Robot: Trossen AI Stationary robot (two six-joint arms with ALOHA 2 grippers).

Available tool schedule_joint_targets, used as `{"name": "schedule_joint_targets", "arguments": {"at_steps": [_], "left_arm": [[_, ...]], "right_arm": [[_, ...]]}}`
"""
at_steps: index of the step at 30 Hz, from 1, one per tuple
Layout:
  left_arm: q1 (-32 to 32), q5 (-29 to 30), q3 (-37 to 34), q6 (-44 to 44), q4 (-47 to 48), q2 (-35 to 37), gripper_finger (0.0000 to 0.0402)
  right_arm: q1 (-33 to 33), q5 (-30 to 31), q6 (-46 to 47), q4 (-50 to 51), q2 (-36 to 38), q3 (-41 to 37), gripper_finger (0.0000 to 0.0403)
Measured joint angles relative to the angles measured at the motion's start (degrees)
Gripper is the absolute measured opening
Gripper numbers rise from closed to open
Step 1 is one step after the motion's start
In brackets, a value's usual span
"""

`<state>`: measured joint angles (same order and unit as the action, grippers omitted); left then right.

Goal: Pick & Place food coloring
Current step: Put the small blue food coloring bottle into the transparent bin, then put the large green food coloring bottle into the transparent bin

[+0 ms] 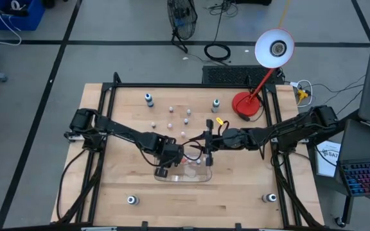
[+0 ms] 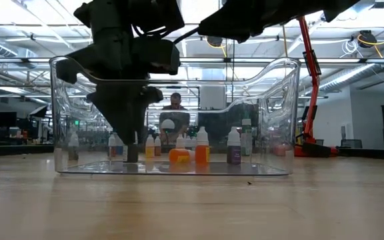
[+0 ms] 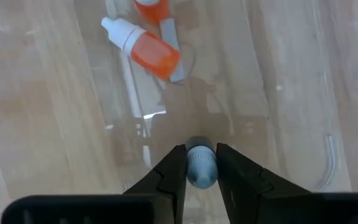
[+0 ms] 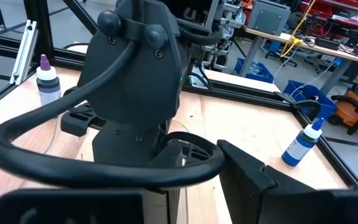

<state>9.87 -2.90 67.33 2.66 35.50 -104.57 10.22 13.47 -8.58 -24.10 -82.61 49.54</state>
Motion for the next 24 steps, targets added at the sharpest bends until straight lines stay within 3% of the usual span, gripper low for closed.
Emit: {"name": "schedule_joint_targets", "arguments": {"at_steps": [18, 24], "left_arm": [[0.00, 0.13, 0.70, 1.31, -0.67, 3.47, 0.0182], [-0.49, 0.19, 4.11, 2.08, 5.32, 11.88, 0.0219]], "right_arm": [[0.02, -0.11, 0.42, 0.72, 0.00, 0.00, 0.0089], [0.02, -0.05, 0.49, 5.80, 2.18, 0.00, 0.0089]]}}
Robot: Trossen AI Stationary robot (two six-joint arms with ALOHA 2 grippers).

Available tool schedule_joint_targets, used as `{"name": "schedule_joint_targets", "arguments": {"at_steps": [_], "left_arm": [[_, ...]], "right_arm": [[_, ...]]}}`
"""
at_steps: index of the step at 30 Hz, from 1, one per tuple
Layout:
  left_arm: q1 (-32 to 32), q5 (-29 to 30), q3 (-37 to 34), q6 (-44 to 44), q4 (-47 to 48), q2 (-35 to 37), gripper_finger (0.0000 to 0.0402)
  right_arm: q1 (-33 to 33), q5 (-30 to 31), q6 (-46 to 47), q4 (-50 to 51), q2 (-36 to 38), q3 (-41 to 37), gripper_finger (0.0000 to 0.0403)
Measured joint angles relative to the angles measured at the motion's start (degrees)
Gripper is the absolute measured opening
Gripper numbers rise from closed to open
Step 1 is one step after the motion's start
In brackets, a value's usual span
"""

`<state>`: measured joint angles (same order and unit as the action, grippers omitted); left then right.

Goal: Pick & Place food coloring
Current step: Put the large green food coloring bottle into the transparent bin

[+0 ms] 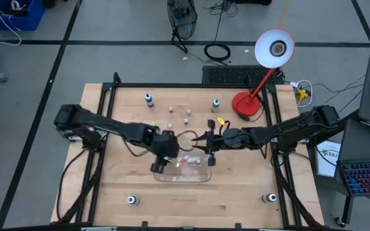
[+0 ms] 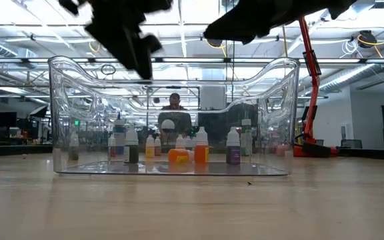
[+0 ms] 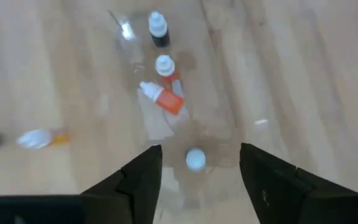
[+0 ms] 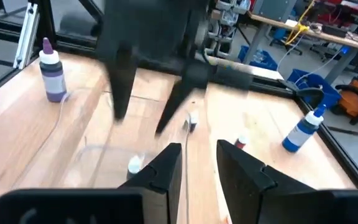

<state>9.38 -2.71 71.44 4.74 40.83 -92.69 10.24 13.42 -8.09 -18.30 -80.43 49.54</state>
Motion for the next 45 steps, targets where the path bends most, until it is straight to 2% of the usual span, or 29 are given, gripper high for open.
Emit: {"name": "schedule_joint_targets", "arguments": {"at_steps": [5, 11, 16, 22, 24, 31, 33, 37, 39, 43, 45], "left_arm": [[-0.80, 1.36, -3.95, 0.65, -2.86, 12.40, 0.0233], [-2.47, 1.41, -19.01, 1.08, -17.57, 27.54, 0.0230], [-5.72, 3.84, -33.34, -0.40, -28.05, 38.90, 0.0225], [-11.79, 3.79, -45.52, -0.76, -33.36, 49.87, 0.0232], [-13.68, 2.83, -48.17, -1.01, -37.31, 52.43, 0.0231], [-19.28, -0.61, -55.08, -1.49, -41.70, 61.02, 0.0228], [-20.59, -1.55, -56.35, -1.27, -44.87, 63.03, 0.0228], [-23.08, -2.13, -59.50, -2.90, -48.91, 65.85, 0.0228], [-24.18, -1.53, -61.41, -5.12, -49.41, 66.85, 0.0228], [-25.64, -1.32, -63.14, -6.91, -50.34, 66.90, 0.0228], [-25.82, -1.32, -63.76, -6.73, -50.36, 66.83, 0.0228]], "right_arm": [[0.00, -0.01, 4.29, 8.43, 5.73, 0.02, 0.0089], [0.13, 0.08, 5.91, 11.93, 11.55, -3.87, 0.0089], [0.12, 0.09, 5.84, 11.19, 15.47, -9.06, 0.0089], [0.11, 0.07, 4.93, 0.46, 18.10, -15.71, 0.0089], [0.11, 0.07, 4.22, -1.44, 19.28, -17.84, 0.0089], [0.11, 0.85, 5.84, -3.03, 23.68, -21.27, 0.0089], [0.04, 5.00, 7.95, -2.93, 24.34, -21.43, 0.0089], [-0.94, 17.56, 10.10, -0.05, 24.90, -21.42, 0.0092], [-2.53, 20.60, 11.14, 1.94, 24.92, -21.35, 0.0106], [-7.85, 20.92, 16.09, 4.86, 24.00, -20.09, 0.0160], [-11.65, 20.64, 20.03, 10.22, 23.01, -17.91, 0.0190]]}}
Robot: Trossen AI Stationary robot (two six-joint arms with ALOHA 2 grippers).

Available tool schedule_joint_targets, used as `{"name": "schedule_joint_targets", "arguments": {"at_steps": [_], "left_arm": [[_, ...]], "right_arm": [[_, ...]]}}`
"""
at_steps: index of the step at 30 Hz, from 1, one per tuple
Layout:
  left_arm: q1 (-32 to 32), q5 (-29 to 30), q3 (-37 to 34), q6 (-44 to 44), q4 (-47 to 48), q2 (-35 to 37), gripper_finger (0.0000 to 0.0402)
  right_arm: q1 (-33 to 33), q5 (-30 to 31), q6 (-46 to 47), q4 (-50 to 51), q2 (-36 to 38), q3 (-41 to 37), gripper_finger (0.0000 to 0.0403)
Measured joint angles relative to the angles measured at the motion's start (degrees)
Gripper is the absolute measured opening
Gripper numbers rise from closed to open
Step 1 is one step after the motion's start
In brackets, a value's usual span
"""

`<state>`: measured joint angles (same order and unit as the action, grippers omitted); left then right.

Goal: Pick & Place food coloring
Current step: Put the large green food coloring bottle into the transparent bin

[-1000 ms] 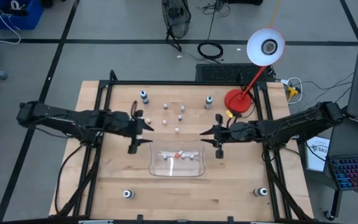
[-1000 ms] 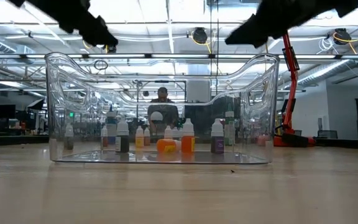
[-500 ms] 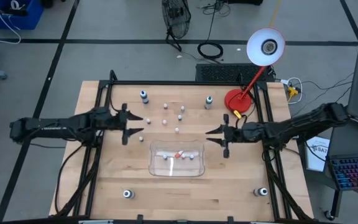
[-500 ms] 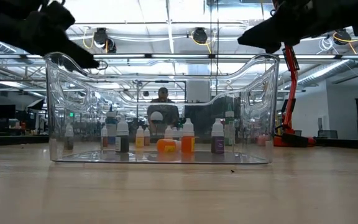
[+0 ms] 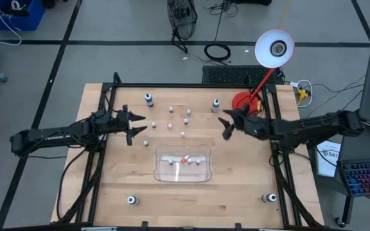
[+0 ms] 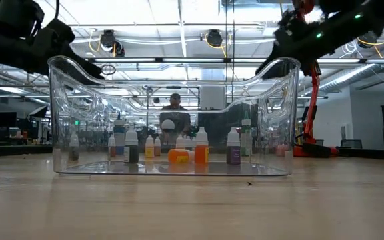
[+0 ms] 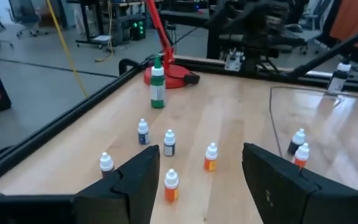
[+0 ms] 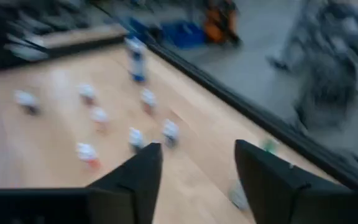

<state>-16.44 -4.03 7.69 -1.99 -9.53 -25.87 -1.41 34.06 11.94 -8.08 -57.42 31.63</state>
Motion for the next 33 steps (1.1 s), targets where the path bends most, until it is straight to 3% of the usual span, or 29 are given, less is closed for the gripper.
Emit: {"name": "schedule_joint_targets", "arguments": {"at_steps": [3, 6, 12, 25, 33], "left_arm": [[-0.05, 0.04, -0.62, 2.13, 0.37, 0.02, 0.0228], [-0.05, 0.00, -0.62, 4.05, 0.71, -0.15, 0.0228], [-0.05, 0.00, -0.62, 3.18, 0.31, -0.31, 0.0227], [0.02, -0.02, -0.62, 3.00, 0.44, -0.37, 0.0228], [0.04, -0.02, -0.62, 2.99, 0.38, -0.37, 0.0228]], "right_arm": [[-6.93, -5.44, 4.78, 7.99, -2.99, 4.38, 0.0224], [-13.04, -13.08, 5.78, 9.83, -7.19, 7.10, 0.0245], [-20.89, -20.69, 5.52, 11.39, -15.78, 11.65, 0.0246], [-25.62, -23.82, 4.41, 17.37, -28.67, 19.91, 0.0236], [-27.56, -22.14, 4.29, 19.24, -28.44, 21.08, 0.0232]]}}
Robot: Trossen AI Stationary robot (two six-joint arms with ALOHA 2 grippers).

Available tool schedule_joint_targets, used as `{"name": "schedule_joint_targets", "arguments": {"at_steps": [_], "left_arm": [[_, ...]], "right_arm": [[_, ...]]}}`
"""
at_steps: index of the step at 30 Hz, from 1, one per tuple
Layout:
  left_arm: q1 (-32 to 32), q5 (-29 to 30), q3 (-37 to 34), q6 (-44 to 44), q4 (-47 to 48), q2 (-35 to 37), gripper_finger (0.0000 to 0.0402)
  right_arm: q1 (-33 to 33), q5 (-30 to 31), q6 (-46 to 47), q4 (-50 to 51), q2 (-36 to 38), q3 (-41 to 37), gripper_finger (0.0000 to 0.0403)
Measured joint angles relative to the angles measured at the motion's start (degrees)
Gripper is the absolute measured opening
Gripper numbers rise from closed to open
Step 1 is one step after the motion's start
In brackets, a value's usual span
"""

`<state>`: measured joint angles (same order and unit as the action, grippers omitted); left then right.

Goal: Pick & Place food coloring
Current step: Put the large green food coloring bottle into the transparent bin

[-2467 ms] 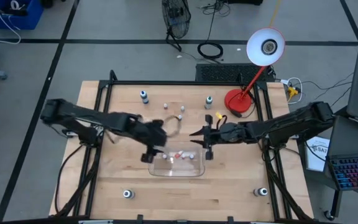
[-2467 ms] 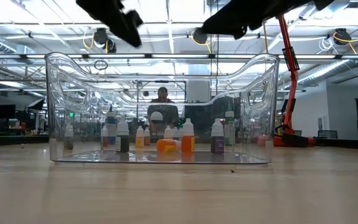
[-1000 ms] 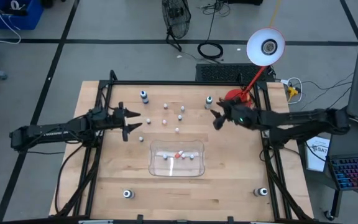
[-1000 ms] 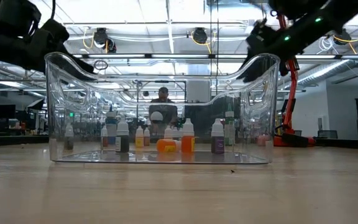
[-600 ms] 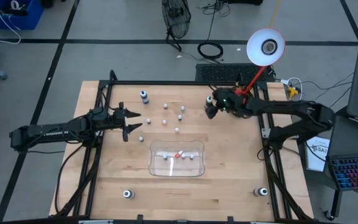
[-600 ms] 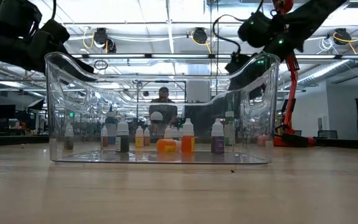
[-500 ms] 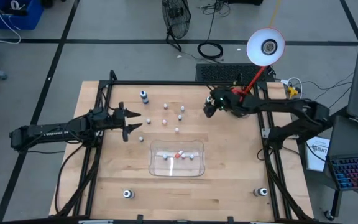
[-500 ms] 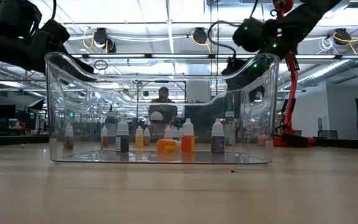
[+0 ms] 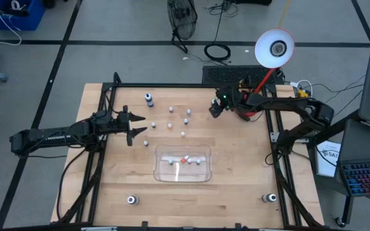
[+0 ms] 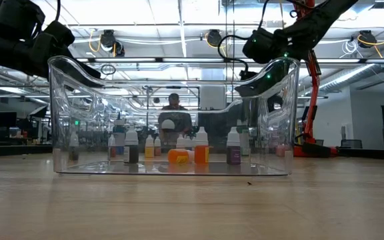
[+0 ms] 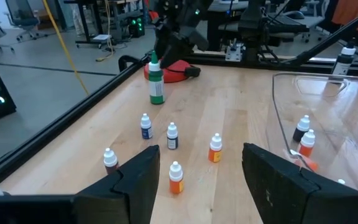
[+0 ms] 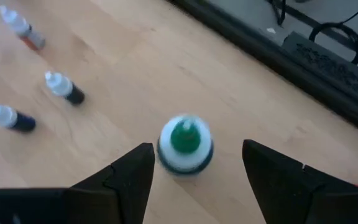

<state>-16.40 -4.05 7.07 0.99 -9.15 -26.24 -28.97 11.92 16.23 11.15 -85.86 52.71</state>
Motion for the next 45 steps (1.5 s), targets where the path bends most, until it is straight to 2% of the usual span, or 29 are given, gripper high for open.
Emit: {"name": "schedule_joint_targets", "arguments": {"at_steps": [5, 10, 30, 35, 41, 45], "left_arm": [[-0.02, 0.00, 0.00, 0.00, -0.02, 0.00, 0.0228], [-0.02, 0.00, 0.00, 0.00, -0.05, 0.00, 0.0228], [0.00, -0.02, 0.00, 0.02, -0.11, 0.00, 0.0228], [0.00, 0.00, 0.00, 0.28, -0.11, 0.00, 0.0228], [-0.02, -0.01, 0.00, 0.31, -0.09, 0.00, 0.0228], [-0.02, -0.02, 0.00, 0.30, -0.11, 0.00, 0.0227]], "right_arm": [[-1.12, -0.23, -0.66, 0.34, -0.18, 0.04, 0.0231], [-1.40, -4.40, -0.36, 0.28, -0.27, 0.02, 0.0232], [-1.34, -4.59, -0.63, -3.07, -3.96, -0.07, 0.0213], [-1.34, -4.57, -1.06, -3.02, -3.83, -0.07, 0.0191], [-1.33, -4.65, -4.14, -3.42, -3.79, -0.04, 0.0123], [-1.12, -4.72, -6.90, -3.57, -3.79, -0.04, 0.0123]]}}
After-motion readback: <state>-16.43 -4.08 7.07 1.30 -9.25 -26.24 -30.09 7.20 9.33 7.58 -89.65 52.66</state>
